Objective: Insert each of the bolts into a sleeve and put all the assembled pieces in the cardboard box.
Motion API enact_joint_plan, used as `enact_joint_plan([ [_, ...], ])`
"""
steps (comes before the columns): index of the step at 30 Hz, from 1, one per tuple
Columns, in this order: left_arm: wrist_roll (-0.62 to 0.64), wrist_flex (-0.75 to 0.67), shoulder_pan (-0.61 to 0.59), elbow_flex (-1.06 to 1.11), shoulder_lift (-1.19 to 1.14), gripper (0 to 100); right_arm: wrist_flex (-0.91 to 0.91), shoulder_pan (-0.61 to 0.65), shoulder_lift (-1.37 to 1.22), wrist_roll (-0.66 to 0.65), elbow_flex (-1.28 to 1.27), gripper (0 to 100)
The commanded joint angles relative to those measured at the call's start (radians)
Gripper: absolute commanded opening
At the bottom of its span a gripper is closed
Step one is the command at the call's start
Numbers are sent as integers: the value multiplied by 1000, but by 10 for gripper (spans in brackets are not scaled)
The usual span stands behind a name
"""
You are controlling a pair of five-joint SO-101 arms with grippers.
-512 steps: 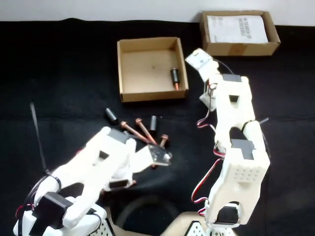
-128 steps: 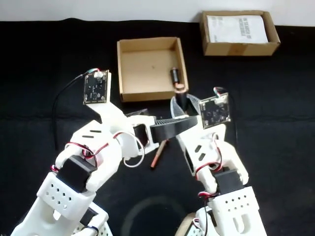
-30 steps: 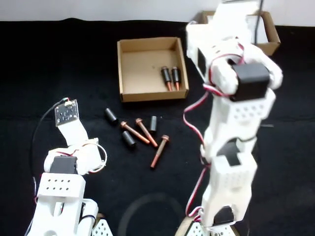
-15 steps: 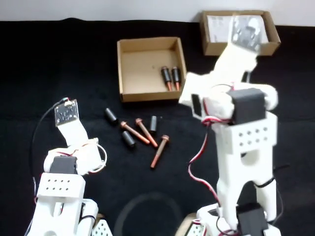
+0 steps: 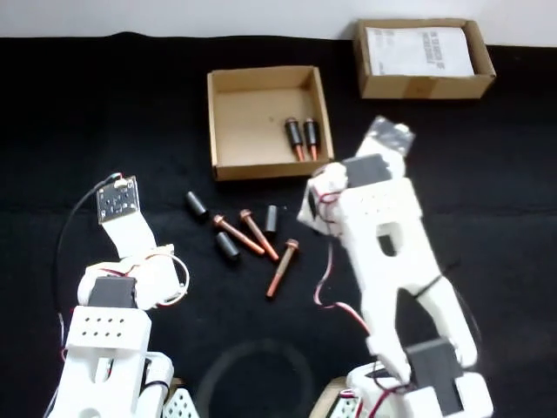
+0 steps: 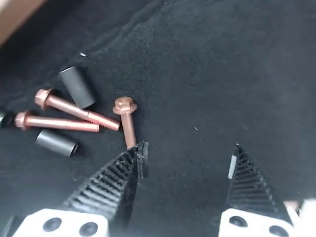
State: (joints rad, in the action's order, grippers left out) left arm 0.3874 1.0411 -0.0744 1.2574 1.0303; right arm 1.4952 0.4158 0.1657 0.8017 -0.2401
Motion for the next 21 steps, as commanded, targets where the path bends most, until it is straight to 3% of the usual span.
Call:
enact_joint_plan([
  [1, -3, -8, -8, -5, 12, 9, -134, 56, -65, 6, -44, 245],
  [9, -3, -8, -8, -4, 12, 9, -205, 197, -119, 68, -48, 245],
  [17, -3, -9, -7, -4, 12, 9, -292, 211, -125, 71, -128, 243],
  [21, -3, -9, -7, -4, 12, 9, -344, 199, -124, 91, -154, 182],
])
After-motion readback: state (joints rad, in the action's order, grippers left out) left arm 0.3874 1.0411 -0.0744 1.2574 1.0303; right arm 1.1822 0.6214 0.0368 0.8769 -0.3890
